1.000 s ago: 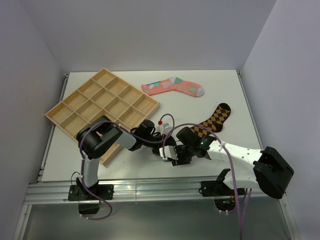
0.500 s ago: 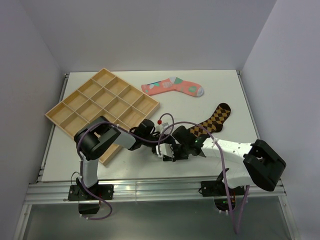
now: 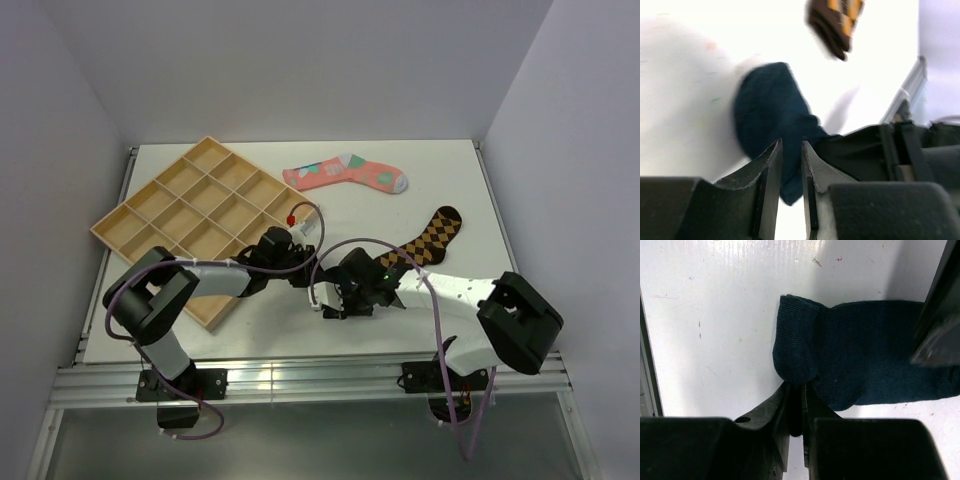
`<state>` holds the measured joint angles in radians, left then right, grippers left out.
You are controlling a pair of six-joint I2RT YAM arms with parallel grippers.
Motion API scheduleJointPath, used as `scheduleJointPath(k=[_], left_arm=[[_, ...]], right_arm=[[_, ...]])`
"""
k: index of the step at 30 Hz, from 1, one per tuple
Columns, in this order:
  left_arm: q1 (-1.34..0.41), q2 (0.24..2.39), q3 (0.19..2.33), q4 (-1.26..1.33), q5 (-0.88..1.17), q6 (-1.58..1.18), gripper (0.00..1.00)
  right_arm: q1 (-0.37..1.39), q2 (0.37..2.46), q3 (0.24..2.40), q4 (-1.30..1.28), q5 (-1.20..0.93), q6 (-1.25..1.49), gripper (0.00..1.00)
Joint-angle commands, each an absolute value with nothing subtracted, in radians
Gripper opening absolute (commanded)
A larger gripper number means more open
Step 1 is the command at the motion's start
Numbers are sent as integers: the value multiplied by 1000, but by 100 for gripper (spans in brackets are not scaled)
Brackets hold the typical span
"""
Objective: Roll the socks
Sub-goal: Roll the sock at the center of the board.
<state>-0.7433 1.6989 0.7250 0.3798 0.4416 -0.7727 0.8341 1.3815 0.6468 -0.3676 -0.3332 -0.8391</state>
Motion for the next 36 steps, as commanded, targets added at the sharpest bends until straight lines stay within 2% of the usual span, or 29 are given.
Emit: scheduleJointPath(k=[1, 8, 14, 23, 30, 36], left_arm=[[-741, 1626, 680, 339, 287, -749, 27], [-744, 1569, 559, 428, 190, -821, 17], [-781, 1476, 442, 529, 121, -824, 19], [-919, 1439, 405, 632, 69, -701, 22], [-1006, 1486, 403, 748, 60, -604, 33], [-1069, 1552, 501, 703, 57, -496, 43]], right_arm=[[831, 1423, 666, -466, -368, -816, 14], [804, 1495, 762, -607, -437, -830, 14], [730, 1617, 879, -782, -546, -870, 14], [568, 1920, 1159, -1064, -684, -902, 14], [531, 2052, 1230, -1147, -716, -874, 14], [512, 2120, 1261, -1178, -715, -851, 15]])
